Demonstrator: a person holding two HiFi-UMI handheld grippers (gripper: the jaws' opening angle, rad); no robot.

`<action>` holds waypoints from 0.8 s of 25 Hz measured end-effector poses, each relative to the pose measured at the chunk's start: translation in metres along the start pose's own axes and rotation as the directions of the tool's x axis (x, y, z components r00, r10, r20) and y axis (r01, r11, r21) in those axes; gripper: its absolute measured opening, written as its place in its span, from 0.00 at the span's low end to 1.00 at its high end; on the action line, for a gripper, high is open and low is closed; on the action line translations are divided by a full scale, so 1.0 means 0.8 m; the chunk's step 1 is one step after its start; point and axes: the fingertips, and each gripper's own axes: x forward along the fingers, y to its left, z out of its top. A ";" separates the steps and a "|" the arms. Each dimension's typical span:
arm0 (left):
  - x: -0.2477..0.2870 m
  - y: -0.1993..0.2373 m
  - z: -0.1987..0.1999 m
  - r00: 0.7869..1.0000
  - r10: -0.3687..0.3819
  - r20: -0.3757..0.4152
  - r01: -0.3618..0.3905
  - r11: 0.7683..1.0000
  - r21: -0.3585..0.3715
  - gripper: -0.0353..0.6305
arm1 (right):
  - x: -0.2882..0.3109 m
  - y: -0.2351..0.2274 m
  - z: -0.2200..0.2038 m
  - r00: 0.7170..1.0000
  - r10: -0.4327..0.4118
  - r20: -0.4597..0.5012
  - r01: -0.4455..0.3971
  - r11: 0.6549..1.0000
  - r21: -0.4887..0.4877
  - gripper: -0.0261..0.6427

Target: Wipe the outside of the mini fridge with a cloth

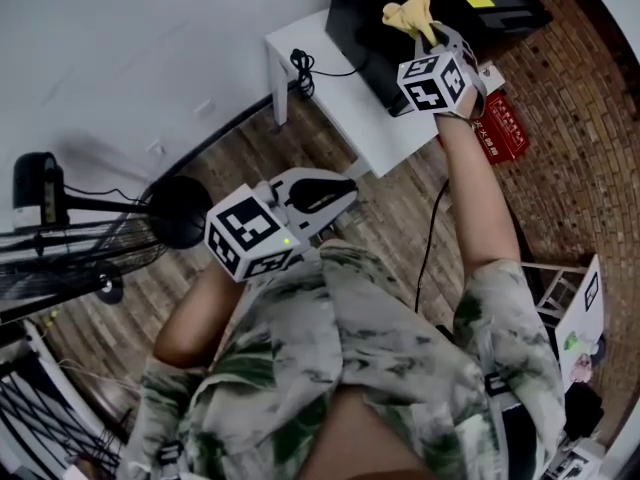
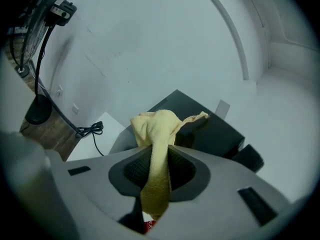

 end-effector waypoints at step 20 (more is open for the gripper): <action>-0.017 0.024 -0.017 0.997 0.078 -0.024 -0.079 0.996 -0.037 0.12 | 0.088 0.192 -0.119 0.941 0.248 -0.231 -0.248 0.968 0.029 0.17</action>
